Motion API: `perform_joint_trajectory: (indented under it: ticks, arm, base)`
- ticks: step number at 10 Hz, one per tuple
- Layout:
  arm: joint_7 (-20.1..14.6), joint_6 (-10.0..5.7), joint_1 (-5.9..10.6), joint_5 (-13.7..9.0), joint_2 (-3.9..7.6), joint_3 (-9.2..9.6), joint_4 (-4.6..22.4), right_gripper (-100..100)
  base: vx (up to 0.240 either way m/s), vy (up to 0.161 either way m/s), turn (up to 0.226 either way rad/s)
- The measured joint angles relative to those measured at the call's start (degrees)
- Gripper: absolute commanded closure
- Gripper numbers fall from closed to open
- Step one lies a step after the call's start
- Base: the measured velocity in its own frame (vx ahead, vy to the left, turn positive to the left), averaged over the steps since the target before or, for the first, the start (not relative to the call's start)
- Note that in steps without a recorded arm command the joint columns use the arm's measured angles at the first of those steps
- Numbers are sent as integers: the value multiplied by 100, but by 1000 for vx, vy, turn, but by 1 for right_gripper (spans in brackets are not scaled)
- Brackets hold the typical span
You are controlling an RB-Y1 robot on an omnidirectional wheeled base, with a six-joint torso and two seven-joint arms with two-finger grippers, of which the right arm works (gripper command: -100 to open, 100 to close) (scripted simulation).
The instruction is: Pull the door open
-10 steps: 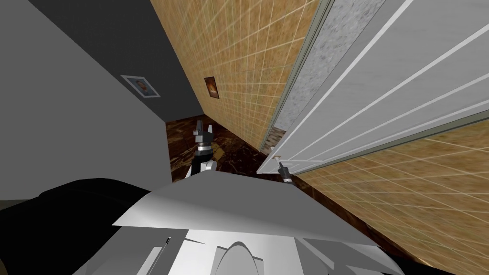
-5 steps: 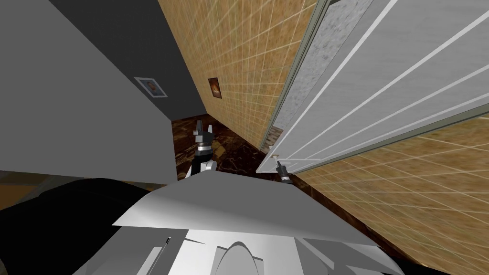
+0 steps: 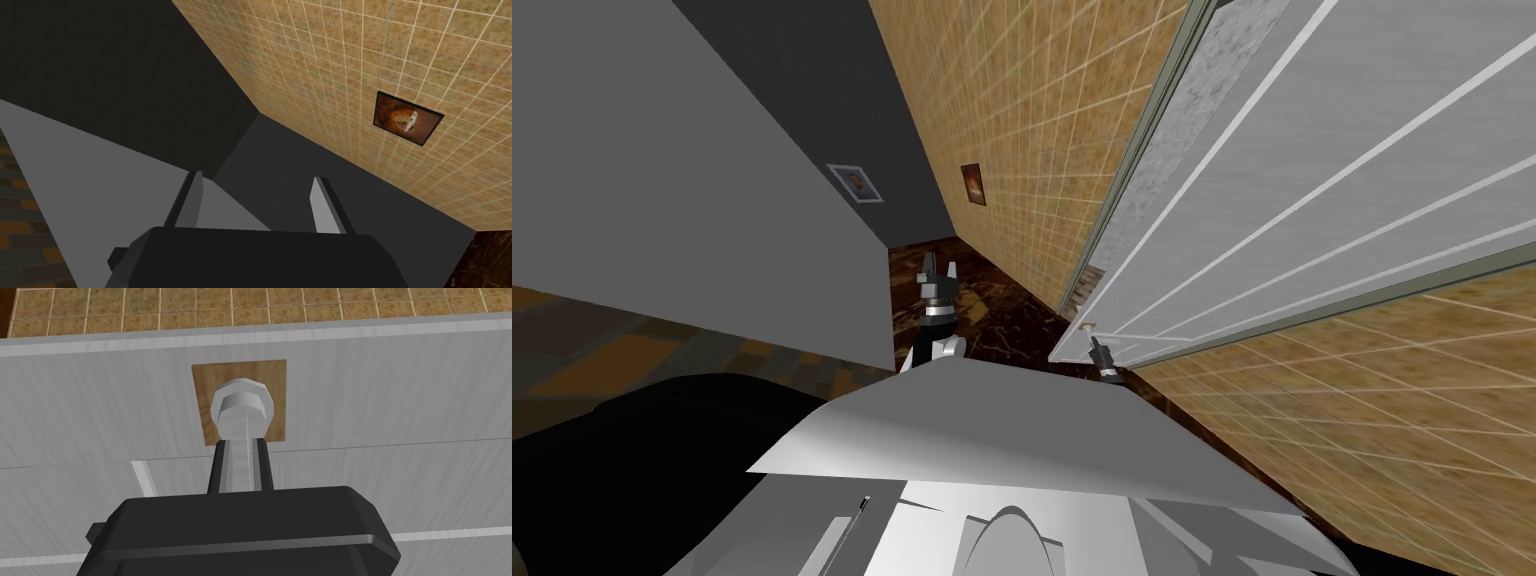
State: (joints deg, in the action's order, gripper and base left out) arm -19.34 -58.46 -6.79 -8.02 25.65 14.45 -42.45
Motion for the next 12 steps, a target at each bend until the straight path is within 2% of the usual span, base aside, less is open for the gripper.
perform_joint_trajectory:
  ticks: [1, 3, 6, 8, 11, 12]
  arm:
    - [-30, -92, 54, -27, 27, -17, 155, 100]
    - [-62, -138, -35, -82, 98, -47, 155, 100]
    - [-136, -345, -12, -140, 157, -59, 426, 100]
    - [-202, -562, 0, -194, 204, -69, 650, 100]
    - [-294, -799, -18, -263, 270, -61, 899, 100]
    - [-324, -917, 25, -282, 269, -57, 1083, 100]
  base:
    - [-146, -27, 223]
    - [-98, -19, 98]
    - [-115, -40, 185]
    - [-178, -79, 274]
    - [-190, -67, 184]
    - [-175, -49, 190]
